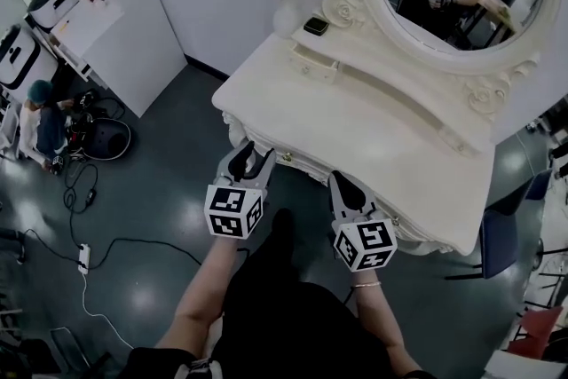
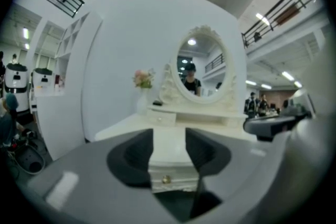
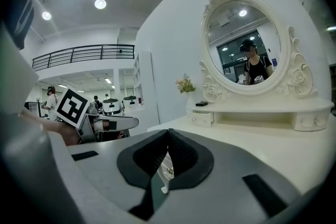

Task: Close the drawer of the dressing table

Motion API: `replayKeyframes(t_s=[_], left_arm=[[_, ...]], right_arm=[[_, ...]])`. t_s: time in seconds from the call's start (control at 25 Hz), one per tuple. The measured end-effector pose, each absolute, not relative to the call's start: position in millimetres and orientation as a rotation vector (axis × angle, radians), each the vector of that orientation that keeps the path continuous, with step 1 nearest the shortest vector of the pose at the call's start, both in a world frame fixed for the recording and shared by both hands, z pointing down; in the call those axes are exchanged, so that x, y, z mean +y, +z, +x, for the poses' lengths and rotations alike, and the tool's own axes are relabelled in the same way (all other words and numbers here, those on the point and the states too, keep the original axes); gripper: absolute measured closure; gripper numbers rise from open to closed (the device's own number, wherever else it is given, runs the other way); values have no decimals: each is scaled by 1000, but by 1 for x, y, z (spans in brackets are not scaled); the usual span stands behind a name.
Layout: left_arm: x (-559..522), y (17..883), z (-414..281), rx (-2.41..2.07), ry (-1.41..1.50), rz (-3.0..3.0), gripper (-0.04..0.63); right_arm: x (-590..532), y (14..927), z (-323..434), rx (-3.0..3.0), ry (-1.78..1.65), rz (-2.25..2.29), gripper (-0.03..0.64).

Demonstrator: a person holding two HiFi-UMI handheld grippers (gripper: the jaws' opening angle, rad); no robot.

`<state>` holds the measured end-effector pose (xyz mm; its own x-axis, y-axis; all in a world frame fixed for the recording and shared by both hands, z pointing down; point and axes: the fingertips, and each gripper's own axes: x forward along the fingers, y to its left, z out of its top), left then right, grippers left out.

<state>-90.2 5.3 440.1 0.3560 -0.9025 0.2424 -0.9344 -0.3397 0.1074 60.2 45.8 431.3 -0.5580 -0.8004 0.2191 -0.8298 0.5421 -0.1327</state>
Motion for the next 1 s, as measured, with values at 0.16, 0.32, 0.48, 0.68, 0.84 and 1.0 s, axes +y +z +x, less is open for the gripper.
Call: replayKeyframes(t_s=[0.16,0.32,0.48,0.68,0.84,1.0], left_arm=[[-35,446,-94,-1632,223,2390,396],[-77,451,-94,-1607,244,2398,387],[-116,452,-91,-1578,262,2416,382],[-156,453,-87,-1535,290,2434,377],[-180,457,-84,-1502,305,2447,371],[-197,463,-80,-1468,321,2456,365]], right_arm=[[7,434,57,-2628,348,1418,612],[-31,435,53,-2610,358,1436,612],[-65,434,52,-2592,370,1465,612],[-99,434,49,-2568,381,1499,612],[-119,434,48,-2549,378,1520,612],[-134,433,50,-2525,379,1552,612]])
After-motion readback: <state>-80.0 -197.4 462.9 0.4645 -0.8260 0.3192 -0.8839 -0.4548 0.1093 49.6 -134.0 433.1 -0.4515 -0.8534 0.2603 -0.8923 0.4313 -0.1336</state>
